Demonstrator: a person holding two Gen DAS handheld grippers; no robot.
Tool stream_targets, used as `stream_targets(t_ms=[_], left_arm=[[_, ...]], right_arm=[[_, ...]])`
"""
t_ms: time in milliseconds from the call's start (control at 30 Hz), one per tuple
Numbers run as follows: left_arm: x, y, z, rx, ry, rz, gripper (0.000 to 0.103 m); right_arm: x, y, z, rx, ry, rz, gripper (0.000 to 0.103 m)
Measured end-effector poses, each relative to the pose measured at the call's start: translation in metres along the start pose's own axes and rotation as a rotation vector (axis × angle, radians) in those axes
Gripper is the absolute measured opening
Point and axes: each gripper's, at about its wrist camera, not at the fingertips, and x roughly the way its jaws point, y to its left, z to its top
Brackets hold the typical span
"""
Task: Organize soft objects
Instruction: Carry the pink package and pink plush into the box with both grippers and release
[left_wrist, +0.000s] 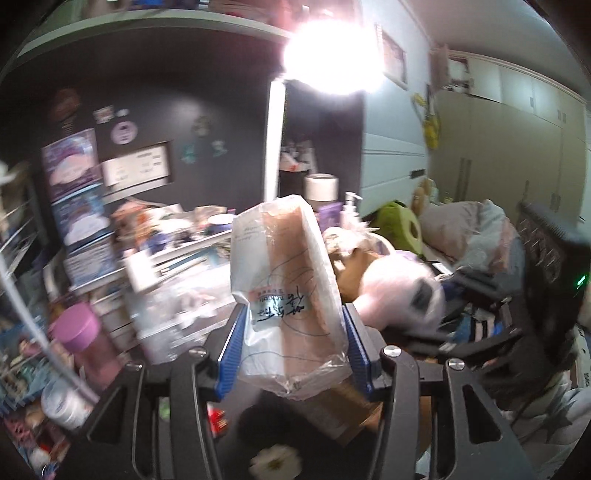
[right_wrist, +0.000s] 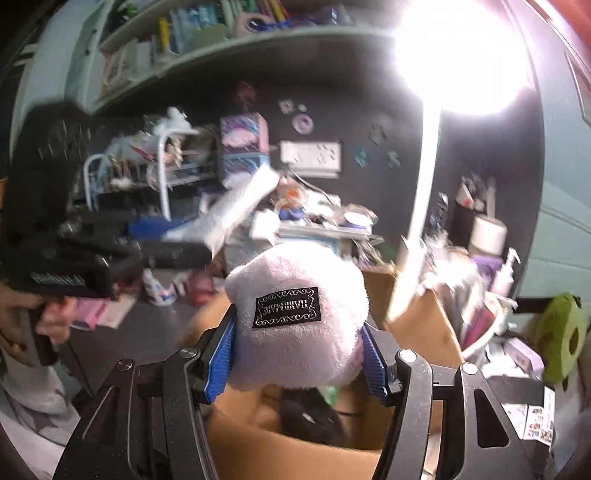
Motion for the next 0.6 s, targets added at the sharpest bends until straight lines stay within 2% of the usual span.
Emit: stream_targets(t_ms=[167,333,500,600], left_arm=[[0.027,-0.026,0.013,0.031,0.047,-0.028,0.047],[0.047,-0.038,0.015,0.037,0.089,-0.031,0.048],[0.058,-0.041,0.014,0.038,0.118,-0.047,0.048],[0.064,-0.044,0.01,0.051,0.146,-0.062,0.053]], right_arm=[[0.014,-0.019,-0.018,-0.007,0.058,-0.024,0.061],[0.015,-0.023,-0.027,-0.027,0.058,0.003,0.073],[0.011,-0.022,-0.029,-0.04,0.048,0.033,0.073],[0.012,-0.023,-0.031,-0.04,0.055,0.032,0.073]])
